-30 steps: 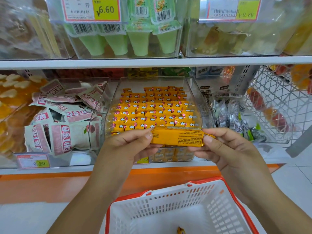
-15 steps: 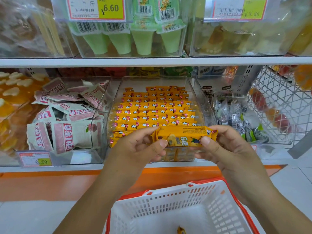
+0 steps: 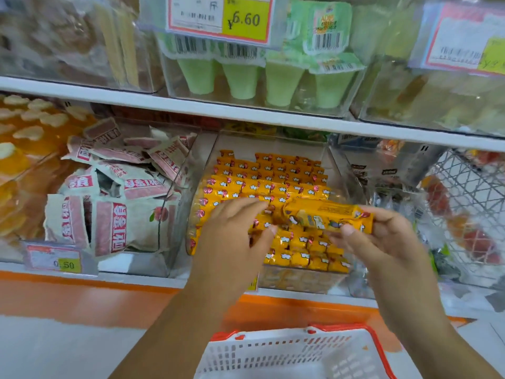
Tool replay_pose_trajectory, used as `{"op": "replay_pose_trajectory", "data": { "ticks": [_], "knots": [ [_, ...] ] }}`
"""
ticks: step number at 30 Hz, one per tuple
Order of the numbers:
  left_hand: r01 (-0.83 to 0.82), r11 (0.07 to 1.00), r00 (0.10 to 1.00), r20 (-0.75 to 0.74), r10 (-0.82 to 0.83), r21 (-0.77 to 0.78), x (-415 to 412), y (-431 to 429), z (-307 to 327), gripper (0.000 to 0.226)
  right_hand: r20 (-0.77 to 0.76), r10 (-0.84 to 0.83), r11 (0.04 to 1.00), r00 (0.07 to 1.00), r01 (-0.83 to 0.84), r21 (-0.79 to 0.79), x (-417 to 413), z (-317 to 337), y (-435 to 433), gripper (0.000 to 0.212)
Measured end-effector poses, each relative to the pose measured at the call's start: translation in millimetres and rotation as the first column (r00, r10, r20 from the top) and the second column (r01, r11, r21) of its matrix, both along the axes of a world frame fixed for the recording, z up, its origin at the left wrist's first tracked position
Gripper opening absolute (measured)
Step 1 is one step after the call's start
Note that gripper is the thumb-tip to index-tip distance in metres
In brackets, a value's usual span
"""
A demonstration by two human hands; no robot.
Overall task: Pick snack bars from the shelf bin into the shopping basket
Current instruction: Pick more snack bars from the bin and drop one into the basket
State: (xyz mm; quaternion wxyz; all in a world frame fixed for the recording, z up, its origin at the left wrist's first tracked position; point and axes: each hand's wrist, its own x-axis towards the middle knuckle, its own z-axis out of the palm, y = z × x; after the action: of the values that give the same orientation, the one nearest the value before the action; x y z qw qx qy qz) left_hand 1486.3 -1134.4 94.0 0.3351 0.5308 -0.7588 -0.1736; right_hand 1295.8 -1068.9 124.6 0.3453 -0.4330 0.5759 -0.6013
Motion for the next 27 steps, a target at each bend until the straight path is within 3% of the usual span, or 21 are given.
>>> {"op": "replay_pose_trajectory", "data": {
  "ticks": [3,6,11,14,21,24,27],
  "knots": [
    [-0.042,0.999,0.982,0.185,0.038,0.020,4.6,-17.4,-16.4,0.061,-0.230,0.021,1.000,0.973,-0.025,-0.015,8.3,11.5,-50.4,0.021],
    [-0.058,0.998,0.960,0.275,0.046,0.037,7.1,-24.3,-23.3,0.076,-0.477,0.014,1.000,0.879,-0.012,0.006,17.3,12.5,-107.7,0.013],
    [-0.059,0.998,0.959,0.278,0.060,-0.010,8.4,-28.1,-29.4,0.071,-0.739,0.027,0.998,0.673,0.026,0.060,34.3,6.3,-194.5,0.043],
    [-0.081,0.996,0.956,0.278,0.089,-0.039,6.0,-28.1,-33.3,0.059,-0.782,0.120,0.992,0.612,-0.049,0.114,41.5,-3.8,-231.2,0.040],
    [-0.110,0.991,0.953,0.277,0.127,-0.074,1.9,-28.7,-37.9,0.056,-0.843,0.235,0.963,0.483,-0.231,0.137,49.9,-26.4,-267.5,0.012],
    [-0.118,0.990,0.952,0.274,0.136,-0.082,1.7,-27.7,-38.7,0.054,-0.879,0.328,0.930,0.346,-0.281,0.236,55.6,-27.3,-275.1,0.024],
    [-0.119,0.988,0.953,0.267,0.141,-0.095,1.0,-27.5,-38.6,0.055,-0.877,0.395,0.901,0.273,-0.300,0.312,53.0,-23.0,-278.4,0.036]
  ]
}}
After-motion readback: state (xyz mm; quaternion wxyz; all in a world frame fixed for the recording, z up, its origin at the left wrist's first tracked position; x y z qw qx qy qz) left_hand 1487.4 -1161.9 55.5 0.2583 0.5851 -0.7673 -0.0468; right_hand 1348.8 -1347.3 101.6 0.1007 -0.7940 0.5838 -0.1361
